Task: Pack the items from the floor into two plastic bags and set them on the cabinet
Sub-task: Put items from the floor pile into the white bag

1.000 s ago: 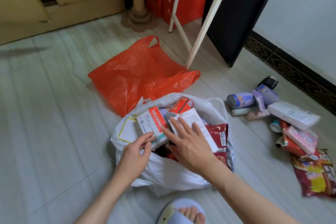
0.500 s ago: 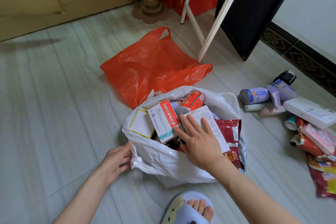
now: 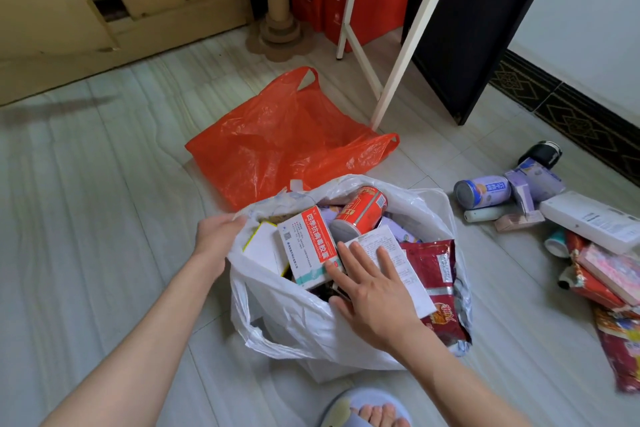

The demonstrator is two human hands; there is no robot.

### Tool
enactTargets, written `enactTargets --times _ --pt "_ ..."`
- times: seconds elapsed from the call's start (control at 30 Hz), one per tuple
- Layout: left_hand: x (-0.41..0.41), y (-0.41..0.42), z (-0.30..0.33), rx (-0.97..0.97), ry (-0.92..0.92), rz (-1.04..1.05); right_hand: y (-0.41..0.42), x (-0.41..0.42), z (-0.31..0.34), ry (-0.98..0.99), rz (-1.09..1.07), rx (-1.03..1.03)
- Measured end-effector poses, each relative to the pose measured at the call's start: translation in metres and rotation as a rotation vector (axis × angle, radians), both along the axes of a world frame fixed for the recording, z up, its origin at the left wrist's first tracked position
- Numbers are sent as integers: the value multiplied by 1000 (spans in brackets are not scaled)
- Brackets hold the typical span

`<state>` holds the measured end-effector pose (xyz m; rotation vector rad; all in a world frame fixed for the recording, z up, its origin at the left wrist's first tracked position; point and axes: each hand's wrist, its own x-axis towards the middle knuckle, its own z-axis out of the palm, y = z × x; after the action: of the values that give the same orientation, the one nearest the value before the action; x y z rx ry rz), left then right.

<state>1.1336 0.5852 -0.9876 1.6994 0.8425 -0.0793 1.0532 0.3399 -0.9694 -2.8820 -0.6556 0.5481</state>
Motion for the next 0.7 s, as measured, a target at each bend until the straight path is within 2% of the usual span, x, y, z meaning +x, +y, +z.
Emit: enactTargets --times 0.1,0.17,0.23,0.3,0.4,0.5,0.6,0.7 --pt "-3 -7 27 217 -226 -210 4 0 -2 18 -19 19" --pt "-8 -6 38 253 -276 -287 5 2 0 40 -24 50" --pt "-6 -5 46 300 -285 -321 4 6 5 30 -28 162" --pt "5 -5 48 406 -262 -394 0 11 15 -27 -89 384" --pt "25 -20 43 553 -225 -605 -23 24 27 -199 -326 573" --pt "45 -57 35 620 -234 -816 -60 43 25 -247 -580 548" --pt "68 -99 20 597 -190 -972 -102 56 10 -116 -820 452" --pt "92 -127 4 605 -118 -1038 -133 60 -7 76 -1004 401"
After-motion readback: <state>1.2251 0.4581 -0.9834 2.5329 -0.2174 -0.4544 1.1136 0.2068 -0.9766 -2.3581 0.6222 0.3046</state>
